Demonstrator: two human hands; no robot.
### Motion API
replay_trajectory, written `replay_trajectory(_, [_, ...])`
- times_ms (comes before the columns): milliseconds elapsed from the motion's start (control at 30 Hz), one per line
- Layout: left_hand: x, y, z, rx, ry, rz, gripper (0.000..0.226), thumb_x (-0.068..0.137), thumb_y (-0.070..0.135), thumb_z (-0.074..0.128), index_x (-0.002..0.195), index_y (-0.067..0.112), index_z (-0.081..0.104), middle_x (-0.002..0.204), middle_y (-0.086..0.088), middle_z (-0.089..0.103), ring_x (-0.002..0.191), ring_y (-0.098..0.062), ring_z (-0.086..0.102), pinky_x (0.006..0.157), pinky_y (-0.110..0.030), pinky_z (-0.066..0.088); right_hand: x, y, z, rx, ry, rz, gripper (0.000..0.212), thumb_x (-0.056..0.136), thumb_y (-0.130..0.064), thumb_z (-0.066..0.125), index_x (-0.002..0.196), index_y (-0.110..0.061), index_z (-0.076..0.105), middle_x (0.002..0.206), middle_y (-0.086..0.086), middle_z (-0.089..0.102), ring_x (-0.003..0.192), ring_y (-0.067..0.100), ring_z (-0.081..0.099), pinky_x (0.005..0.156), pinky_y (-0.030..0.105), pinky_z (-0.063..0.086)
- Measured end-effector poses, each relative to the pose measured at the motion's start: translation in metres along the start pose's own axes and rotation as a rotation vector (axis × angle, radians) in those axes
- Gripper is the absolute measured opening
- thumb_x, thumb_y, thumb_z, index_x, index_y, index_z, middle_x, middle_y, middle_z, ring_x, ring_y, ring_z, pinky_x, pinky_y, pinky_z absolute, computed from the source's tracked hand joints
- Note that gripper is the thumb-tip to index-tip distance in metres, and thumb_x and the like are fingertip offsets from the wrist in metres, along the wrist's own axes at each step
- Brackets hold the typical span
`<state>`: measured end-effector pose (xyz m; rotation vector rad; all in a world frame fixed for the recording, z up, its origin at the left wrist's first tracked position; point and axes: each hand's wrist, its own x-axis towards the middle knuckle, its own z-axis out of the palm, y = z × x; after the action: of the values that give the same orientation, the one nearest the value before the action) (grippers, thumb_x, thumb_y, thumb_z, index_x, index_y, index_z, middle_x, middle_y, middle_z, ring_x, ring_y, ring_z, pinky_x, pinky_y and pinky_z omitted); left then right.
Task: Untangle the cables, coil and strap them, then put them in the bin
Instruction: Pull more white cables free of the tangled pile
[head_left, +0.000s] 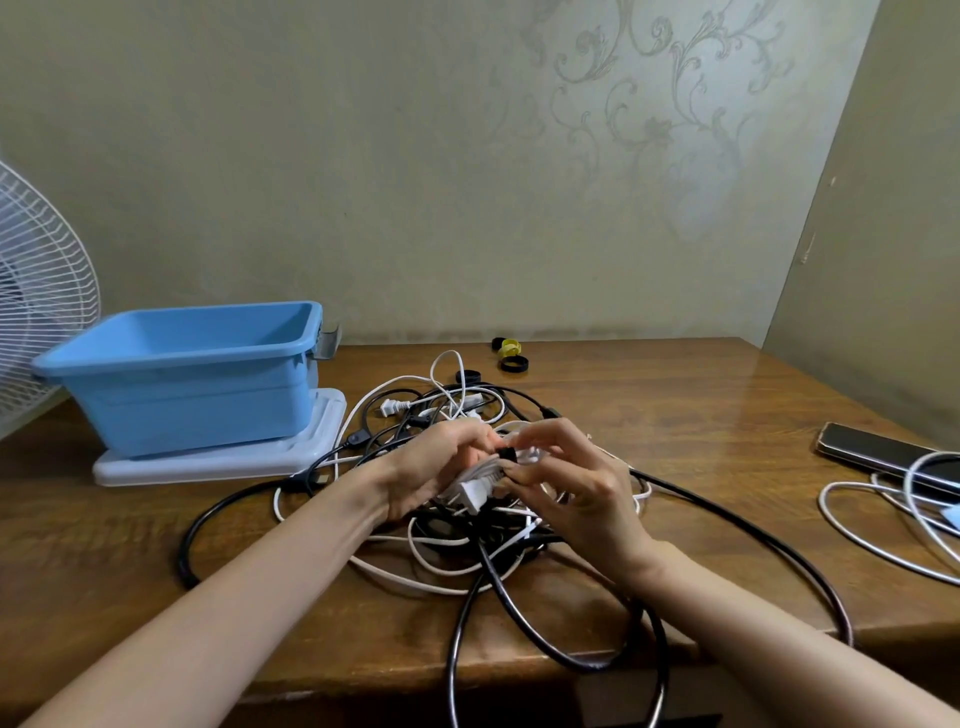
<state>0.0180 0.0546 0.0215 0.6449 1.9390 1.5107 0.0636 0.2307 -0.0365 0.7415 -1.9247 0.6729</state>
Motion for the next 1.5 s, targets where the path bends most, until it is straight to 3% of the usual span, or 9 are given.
replay_trajectory(133, [-0.003, 0.008, 0.000, 0.025, 0.017, 0.108, 0.051, 0.086, 0.050, 0.056, 0.112, 0.006, 0.057, 0.104, -0.018, 0.067, 0.090, -0.029, 0.065, 0.083, -0.035, 0.050, 0.021, 0.005, -0.006, -0.050, -0.034, -0.178, 0.022, 0.093, -0.026, 0.063, 0.093, -0.007, 0.074, 0.108, 0.011, 0.065, 0.092, 0.017, 0.065, 0.069, 0.031, 0.057])
replay_trajectory(433, [-0.012, 0.009, -0.012, -0.172, -0.093, 0.244, 0.027, 0.079, 0.020, 0.059, 0.102, 0.008, 0.060, 0.074, 0.006, 0.065, 0.063, -0.003, 0.057, 0.057, -0.014, 0.045, 0.040, -0.002, -0.022, 0.180, -0.196, -0.158, 0.012, 0.089, -0.014, 0.064, 0.096, -0.010, 0.072, 0.130, 0.016, 0.054, 0.117, 0.026, 0.057, 0.085, 0.043, 0.052])
replay_trajectory(667, [-0.022, 0.027, -0.023, -0.190, -0.052, 0.354, 0.041, 0.079, 0.006, 0.069, 0.114, -0.003, 0.049, 0.081, 0.001, 0.066, 0.069, -0.006, 0.062, 0.061, -0.016, 0.050, 0.062, -0.016, -0.020, 0.641, -0.109, 0.501, 0.059, 0.071, -0.042, 0.070, 0.121, -0.021, 0.048, 0.123, -0.005, 0.061, 0.114, 0.014, 0.060, 0.090, 0.029, 0.052])
replay_trajectory(800, [-0.024, 0.032, -0.042, -0.188, 0.210, 0.395, 0.037, 0.078, 0.013, 0.068, 0.110, 0.002, 0.054, 0.087, -0.008, 0.060, 0.080, -0.016, 0.055, 0.074, -0.025, 0.047, 0.092, -0.011, -0.011, 0.743, -0.318, 0.579, 0.042, 0.083, -0.035, 0.070, 0.119, -0.016, 0.057, 0.104, 0.005, 0.071, 0.091, 0.014, 0.068, 0.075, 0.028, 0.056])
replay_trajectory(967, [-0.034, 0.041, -0.086, 0.824, 0.720, 0.447, 0.027, 0.096, 0.033, 0.051, 0.101, 0.006, 0.055, 0.073, -0.002, 0.057, 0.072, -0.022, 0.056, 0.061, -0.030, 0.030, 0.139, -0.016, 0.043, 0.481, -0.181, 0.573, 0.014, 0.090, -0.024, 0.064, 0.092, -0.011, 0.062, 0.070, 0.001, 0.064, 0.059, 0.009, 0.058, 0.058, 0.030, 0.048])
replay_trajectory(1067, [-0.055, 0.044, -0.125, 0.983, 0.823, 0.354, 0.025, 0.096, 0.029, 0.050, 0.098, 0.004, 0.049, 0.087, -0.019, 0.061, 0.085, -0.036, 0.058, 0.063, -0.034, 0.029, 0.171, -0.026, 0.071, 0.835, -0.328, 0.779, 0.033, 0.096, -0.040, 0.049, 0.081, -0.015, 0.063, 0.063, -0.003, 0.064, 0.053, 0.006, 0.058, 0.052, 0.021, 0.049])
replay_trajectory(1267, [-0.110, 0.041, -0.194, 0.753, 1.100, 0.236, 0.025, 0.096, 0.024, 0.052, 0.093, 0.000, 0.047, 0.082, -0.014, 0.054, 0.087, -0.037, 0.056, 0.062, -0.033, 0.025, 0.222, -0.008, 0.164, 0.437, -0.526, 1.115, 0.063, 0.086, -0.063, 0.054, 0.111, -0.006, 0.056, 0.090, 0.014, 0.057, 0.073, 0.029, 0.061, 0.066, 0.043, 0.058])
replay_trajectory(1367, [-0.129, 0.038, -0.220, 0.698, 1.154, 0.181, 0.030, 0.097, 0.024, 0.050, 0.098, -0.006, 0.049, 0.088, -0.021, 0.059, 0.082, -0.033, 0.060, 0.066, -0.035, 0.039, 0.224, -0.018, 0.203, 0.487, -0.723, 1.246, 0.054, 0.083, -0.037, 0.072, 0.112, 0.002, 0.050, 0.080, 0.015, 0.052, 0.067, 0.034, 0.066, 0.060, 0.049, 0.059])
replay_trajectory(1500, [-0.144, 0.043, -0.236, 0.372, 1.103, 0.244, 0.026, 0.101, 0.020, 0.040, 0.106, -0.006, 0.045, 0.081, -0.016, 0.048, 0.061, -0.025, 0.061, 0.045, -0.030, 0.054, 0.215, -0.027, 0.223, 0.443, -0.532, 1.214, 0.048, 0.088, -0.009, 0.056, 0.129, -0.002, 0.033, 0.122, 0.017, 0.047, 0.098, 0.044, 0.062, 0.051, 0.052, 0.056])
